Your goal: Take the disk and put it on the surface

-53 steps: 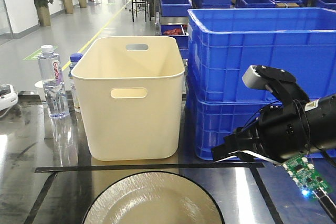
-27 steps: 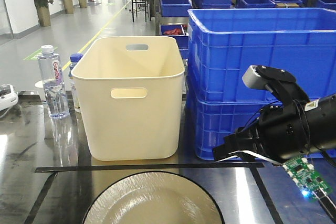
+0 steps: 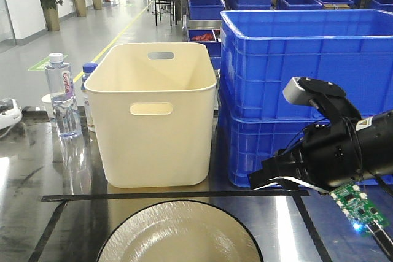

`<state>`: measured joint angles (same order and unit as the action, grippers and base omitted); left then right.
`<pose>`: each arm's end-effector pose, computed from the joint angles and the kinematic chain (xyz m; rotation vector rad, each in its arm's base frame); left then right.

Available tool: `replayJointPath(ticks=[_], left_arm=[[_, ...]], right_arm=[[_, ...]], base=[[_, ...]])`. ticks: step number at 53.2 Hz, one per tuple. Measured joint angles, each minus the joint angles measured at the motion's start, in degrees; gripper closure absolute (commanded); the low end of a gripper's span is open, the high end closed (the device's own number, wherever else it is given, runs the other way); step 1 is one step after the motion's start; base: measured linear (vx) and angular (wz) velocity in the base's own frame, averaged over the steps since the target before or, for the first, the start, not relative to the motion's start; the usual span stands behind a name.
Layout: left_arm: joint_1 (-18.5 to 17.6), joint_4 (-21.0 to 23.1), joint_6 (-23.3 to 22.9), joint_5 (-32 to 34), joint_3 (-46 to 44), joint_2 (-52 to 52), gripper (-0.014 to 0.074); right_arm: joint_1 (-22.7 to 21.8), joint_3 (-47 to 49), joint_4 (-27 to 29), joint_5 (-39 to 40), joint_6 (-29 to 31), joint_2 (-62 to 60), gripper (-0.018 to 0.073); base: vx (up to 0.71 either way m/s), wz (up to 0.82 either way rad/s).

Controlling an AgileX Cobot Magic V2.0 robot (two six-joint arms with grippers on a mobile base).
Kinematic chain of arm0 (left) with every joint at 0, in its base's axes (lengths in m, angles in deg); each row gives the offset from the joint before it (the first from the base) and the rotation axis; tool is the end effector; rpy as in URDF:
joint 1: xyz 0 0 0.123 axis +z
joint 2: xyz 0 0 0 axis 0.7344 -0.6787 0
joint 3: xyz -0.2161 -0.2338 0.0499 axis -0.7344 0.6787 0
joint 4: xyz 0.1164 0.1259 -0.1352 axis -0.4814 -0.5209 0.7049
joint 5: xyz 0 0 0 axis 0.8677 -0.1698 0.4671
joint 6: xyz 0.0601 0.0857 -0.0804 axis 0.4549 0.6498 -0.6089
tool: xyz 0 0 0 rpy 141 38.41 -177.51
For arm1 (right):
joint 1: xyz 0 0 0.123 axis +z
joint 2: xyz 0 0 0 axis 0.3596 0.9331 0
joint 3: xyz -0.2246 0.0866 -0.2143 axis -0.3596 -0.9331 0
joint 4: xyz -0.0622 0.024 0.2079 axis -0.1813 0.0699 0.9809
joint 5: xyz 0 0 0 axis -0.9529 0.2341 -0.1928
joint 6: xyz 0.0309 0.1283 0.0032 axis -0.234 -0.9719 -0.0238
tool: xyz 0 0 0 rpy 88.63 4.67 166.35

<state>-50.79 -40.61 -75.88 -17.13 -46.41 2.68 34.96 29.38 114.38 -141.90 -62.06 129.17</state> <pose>0.0258 -0.0018 0.1908 0.0239 1.6325 -0.0744 0.2588 0.1221 0.3854 -0.5314 2.3509 0.6287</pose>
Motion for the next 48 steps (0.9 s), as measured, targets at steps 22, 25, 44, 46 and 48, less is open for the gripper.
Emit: replayJointPath(ticks=[22,25,44,46,48], left_arm=[[0.0,-0.6,-0.5,3.6,0.3,0.0,0.0604],[0.0,-0.6,-0.5,3.6,0.3,0.0,0.0604],[0.0,-0.6,-0.5,3.6,0.3,0.0,0.0604],[0.0,-0.6,-0.5,3.6,0.3,0.0,0.0604],[0.0,-0.6,-0.5,3.6,0.3,0.0,0.0604]], right_arm=[[0.0,0.0,0.0,-0.1,0.0,0.0,0.0176],[0.0,0.0,0.0,-0.1,0.0,0.0,0.0176],[0.0,0.0,0.0,-0.1,0.0,0.0,0.0176],[0.0,0.0,0.0,-0.1,0.0,0.0,0.0176],[0.0,0.0,0.0,-0.1,0.0,0.0,0.0181]], base=[[0.0,0.0],[0.0,0.0],[0.0,0.0],[0.0,0.0],[0.0,0.0]])
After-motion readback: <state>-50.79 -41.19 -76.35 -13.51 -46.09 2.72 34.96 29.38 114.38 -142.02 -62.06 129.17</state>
